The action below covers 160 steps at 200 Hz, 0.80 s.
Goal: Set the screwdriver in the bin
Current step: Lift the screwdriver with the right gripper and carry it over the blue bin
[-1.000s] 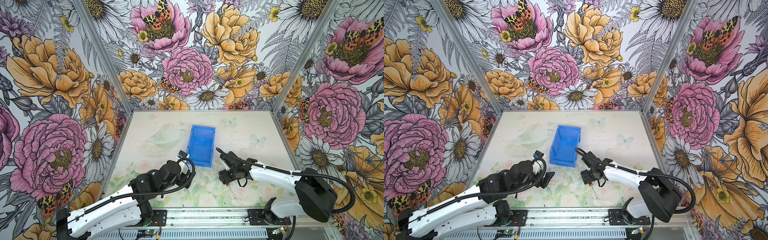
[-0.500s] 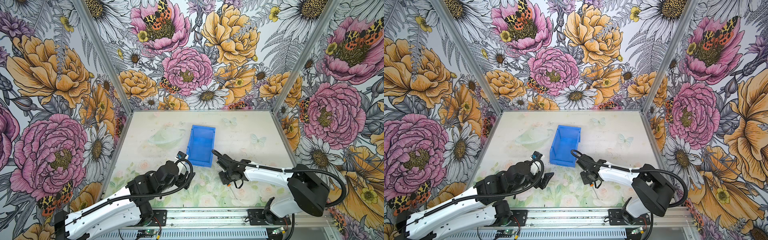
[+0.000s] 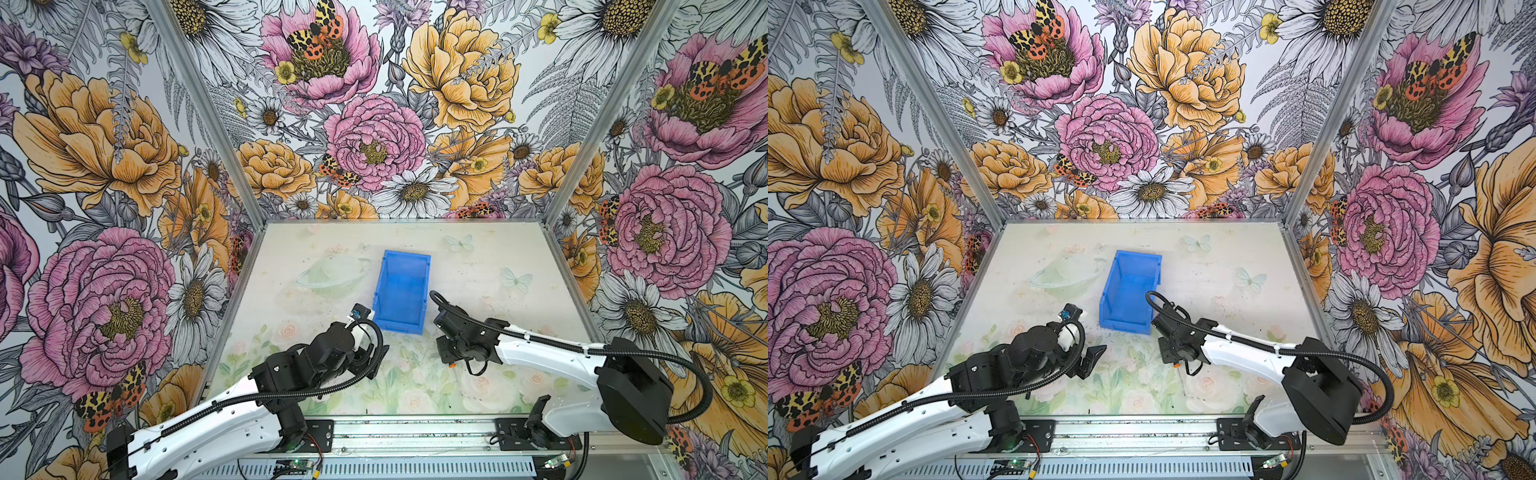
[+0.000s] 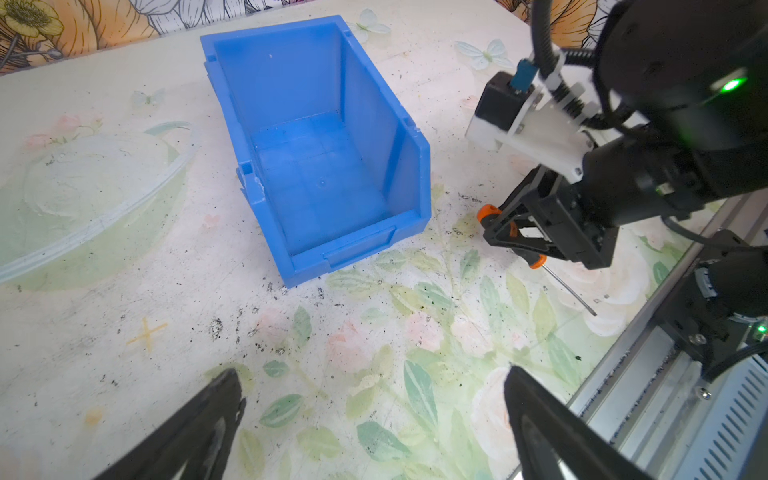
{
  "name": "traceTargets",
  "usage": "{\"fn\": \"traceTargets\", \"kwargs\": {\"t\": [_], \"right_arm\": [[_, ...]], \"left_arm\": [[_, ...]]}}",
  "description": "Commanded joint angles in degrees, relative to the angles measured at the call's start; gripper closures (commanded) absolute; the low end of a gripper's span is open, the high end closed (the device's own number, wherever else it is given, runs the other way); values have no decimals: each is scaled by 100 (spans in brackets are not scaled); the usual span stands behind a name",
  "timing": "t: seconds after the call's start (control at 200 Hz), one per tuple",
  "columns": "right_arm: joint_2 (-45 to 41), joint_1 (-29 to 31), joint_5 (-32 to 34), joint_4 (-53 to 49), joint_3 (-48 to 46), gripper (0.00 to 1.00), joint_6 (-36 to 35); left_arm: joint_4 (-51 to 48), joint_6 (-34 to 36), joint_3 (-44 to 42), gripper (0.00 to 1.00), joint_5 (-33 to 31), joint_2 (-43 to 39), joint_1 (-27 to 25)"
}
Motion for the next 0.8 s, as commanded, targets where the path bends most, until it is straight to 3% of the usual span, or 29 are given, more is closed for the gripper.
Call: {"fn": "traceTargets", "kwargs": {"t": [0.0,0.43,0.796], "right_arm": [[-330,46,290,-6,543,100,357],[112,56,768,-99,2339,100,627],[1302,40,1105,80,3527,100,862]], "left_arm": [[217,-203,-122,1,-250,-155,95],[289,-297,-292,1,-522,-517,364],[401,-328,-388,1,-370,-721,364]]}}
